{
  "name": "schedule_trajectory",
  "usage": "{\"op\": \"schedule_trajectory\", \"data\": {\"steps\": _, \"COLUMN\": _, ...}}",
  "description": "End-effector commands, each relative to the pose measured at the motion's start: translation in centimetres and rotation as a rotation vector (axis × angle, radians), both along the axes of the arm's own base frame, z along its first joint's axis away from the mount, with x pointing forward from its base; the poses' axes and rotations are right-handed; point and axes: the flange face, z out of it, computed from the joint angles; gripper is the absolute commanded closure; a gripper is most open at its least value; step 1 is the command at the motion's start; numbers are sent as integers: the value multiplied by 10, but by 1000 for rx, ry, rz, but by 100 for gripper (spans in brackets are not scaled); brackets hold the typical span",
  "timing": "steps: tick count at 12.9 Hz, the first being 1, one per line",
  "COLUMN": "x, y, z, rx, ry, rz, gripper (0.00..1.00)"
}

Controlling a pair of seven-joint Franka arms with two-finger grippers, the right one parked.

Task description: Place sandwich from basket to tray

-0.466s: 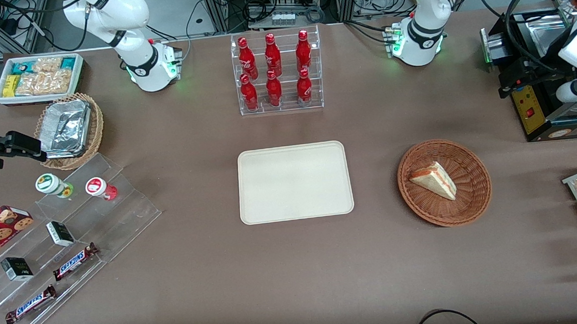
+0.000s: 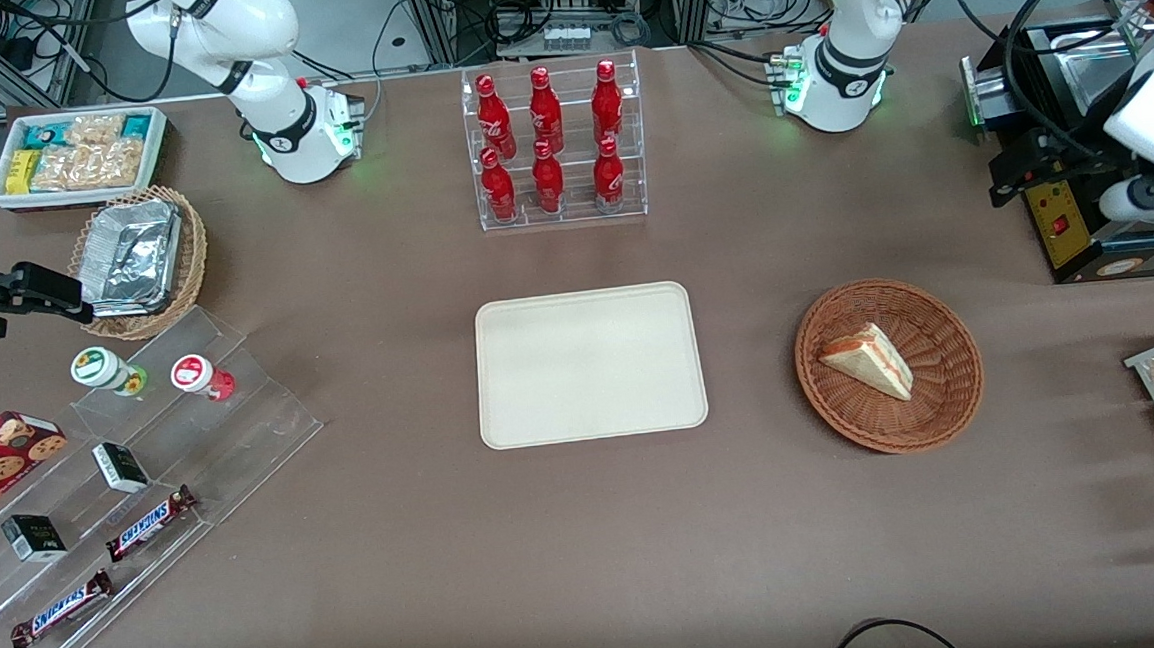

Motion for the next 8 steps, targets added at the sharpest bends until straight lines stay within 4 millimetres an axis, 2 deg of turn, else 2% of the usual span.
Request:
{"op": "schedule_trajectory", "data": {"steps": 1, "x": 12, "y": 1, "z": -56, "rx": 18, "ry": 14, "rz": 29, "gripper": 0}}
{"op": "schedule_trajectory", "data": {"steps": 3, "x": 14, "y": 1, "z": -96, "rx": 21, "ry": -9, "rz": 96, "gripper": 0}}
{"op": "schedule_trajectory", "data": {"steps": 4, "x": 13, "y": 0, "z": -109, "rx": 21, "ry": -27, "rz": 145, "gripper": 0}}
{"op": "schedule_trajectory", "data": {"steps": 8, "x": 13, "y": -8, "z": -171, "rx": 36, "ry": -73, "rz": 468, "gripper": 0}}
